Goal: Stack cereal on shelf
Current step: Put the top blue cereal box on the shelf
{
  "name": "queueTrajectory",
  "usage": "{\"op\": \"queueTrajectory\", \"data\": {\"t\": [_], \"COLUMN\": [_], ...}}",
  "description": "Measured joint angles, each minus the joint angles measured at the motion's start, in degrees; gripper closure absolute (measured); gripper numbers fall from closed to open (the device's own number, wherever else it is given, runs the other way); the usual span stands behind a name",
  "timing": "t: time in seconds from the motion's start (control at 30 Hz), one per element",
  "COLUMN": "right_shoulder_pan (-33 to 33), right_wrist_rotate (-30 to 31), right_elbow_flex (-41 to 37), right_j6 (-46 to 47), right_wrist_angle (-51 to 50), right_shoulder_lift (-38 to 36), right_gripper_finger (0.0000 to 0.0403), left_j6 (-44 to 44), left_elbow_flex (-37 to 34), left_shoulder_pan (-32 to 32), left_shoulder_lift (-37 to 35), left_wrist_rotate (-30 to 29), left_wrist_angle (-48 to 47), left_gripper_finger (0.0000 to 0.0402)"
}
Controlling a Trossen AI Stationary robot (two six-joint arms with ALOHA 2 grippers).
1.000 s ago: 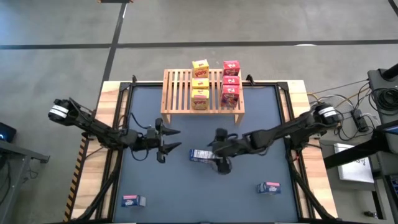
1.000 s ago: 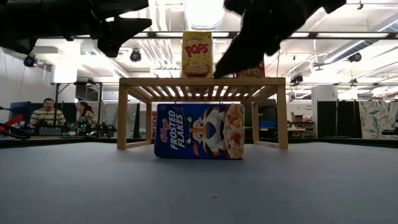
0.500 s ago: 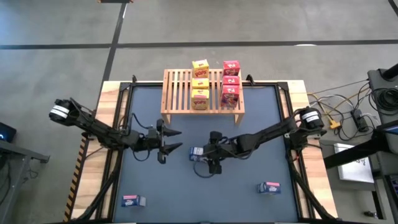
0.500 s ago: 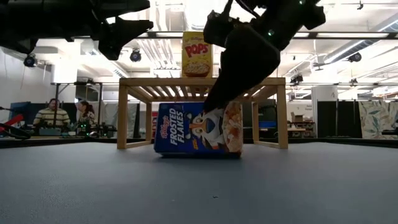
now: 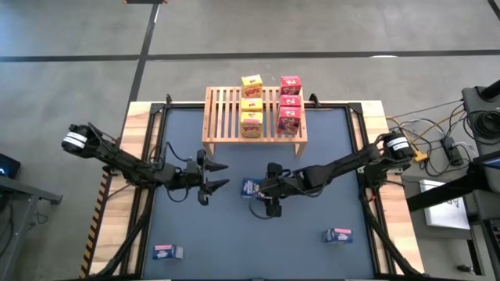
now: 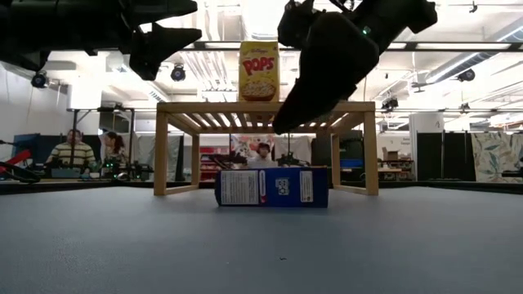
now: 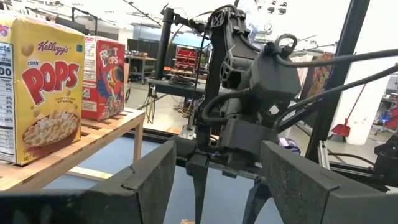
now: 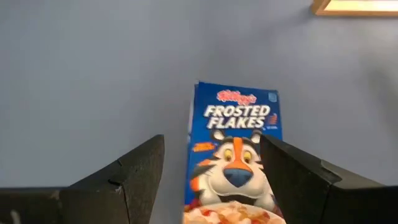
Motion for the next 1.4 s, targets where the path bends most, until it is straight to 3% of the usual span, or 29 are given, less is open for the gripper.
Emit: {"op": "queueTrajectory", "data": {"t": [0.57, 0.9, 1.23, 1.4], "right_shoulder_pan": [0.0, 0.0, 2.4, 4.0], "right_wrist_rotate": [0.2, 4.7, 4.9, 11.1], "right_elbow_flex": [-1.0, -2.6, -5.1, -5.7], "right_j6": [0.2, 0.8, -2.9, -4.6], "right_wrist_angle": [0.0, 0.2, 7.8, 8.5], "right_shoulder_lift": [0.4, 0.4, 0.5, 0.5], "right_gripper_finger": [0.0149, 0.0149, 0.0149, 0.0149], "left_j6": [-0.4, -0.4, -0.4, -0.4], "left_elbow_flex": [0.0, 0.0, 0.0, 0.0], "left_shoulder_pan": [0.0, 0.0, 0.0, 0.0], "left_shoulder_lift": [0.8, 0.8, 0.8, 0.8], "left_wrist_rotate": [0.0, 0.0, 0.0, 0.0], "left_wrist_angle": [0.0, 0.0, -0.1, -0.2], "left_gripper_finger": [0.0183, 0.0183, 0.0183, 0.0183]}}
